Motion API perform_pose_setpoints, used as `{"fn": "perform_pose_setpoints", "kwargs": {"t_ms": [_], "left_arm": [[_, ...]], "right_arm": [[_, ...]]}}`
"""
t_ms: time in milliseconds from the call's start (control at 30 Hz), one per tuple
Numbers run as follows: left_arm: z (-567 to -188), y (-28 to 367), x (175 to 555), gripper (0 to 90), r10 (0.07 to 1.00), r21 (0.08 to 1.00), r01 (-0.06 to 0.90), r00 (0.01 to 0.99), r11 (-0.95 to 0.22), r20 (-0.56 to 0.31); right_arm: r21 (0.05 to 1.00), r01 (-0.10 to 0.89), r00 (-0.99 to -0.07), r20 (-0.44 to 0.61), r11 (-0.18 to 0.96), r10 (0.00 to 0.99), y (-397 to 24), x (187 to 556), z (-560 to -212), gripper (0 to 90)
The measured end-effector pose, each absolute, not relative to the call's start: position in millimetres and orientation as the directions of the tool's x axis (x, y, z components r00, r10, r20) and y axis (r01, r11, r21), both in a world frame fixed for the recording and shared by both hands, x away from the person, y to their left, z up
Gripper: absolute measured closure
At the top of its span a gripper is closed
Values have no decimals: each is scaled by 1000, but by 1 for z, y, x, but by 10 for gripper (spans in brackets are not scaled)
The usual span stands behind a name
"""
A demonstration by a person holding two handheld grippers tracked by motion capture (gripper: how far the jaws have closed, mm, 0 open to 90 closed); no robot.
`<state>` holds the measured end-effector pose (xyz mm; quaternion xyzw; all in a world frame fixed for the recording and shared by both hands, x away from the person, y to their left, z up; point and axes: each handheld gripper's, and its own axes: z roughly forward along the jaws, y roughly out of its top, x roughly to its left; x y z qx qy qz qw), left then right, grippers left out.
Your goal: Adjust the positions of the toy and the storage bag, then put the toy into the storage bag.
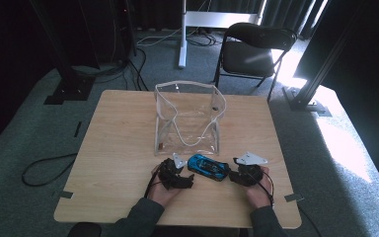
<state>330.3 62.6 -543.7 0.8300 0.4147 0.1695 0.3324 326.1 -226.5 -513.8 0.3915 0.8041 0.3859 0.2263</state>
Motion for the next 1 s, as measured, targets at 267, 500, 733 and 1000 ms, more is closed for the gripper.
{"fn": "perform_pose_setpoints", "kwargs": {"t_ms": [267,500,733,1000], "left_arm": [[-545,102,326,152,794,709,570,607,-415,-23],[-546,99,324,152,800,710,561,600,-425,5],[-546,99,324,152,800,711,562,601,-422,-1],[-546,98,324,152,800,709,560,599,-429,11]], "right_arm": [[808,440,-631,-33,392,775,-230,326,-511,485],[802,433,-673,-14,410,739,-228,326,-513,483],[805,421,-705,1,417,710,-229,328,-512,381],[796,399,-751,-2,456,660,-225,334,-513,261]]}}
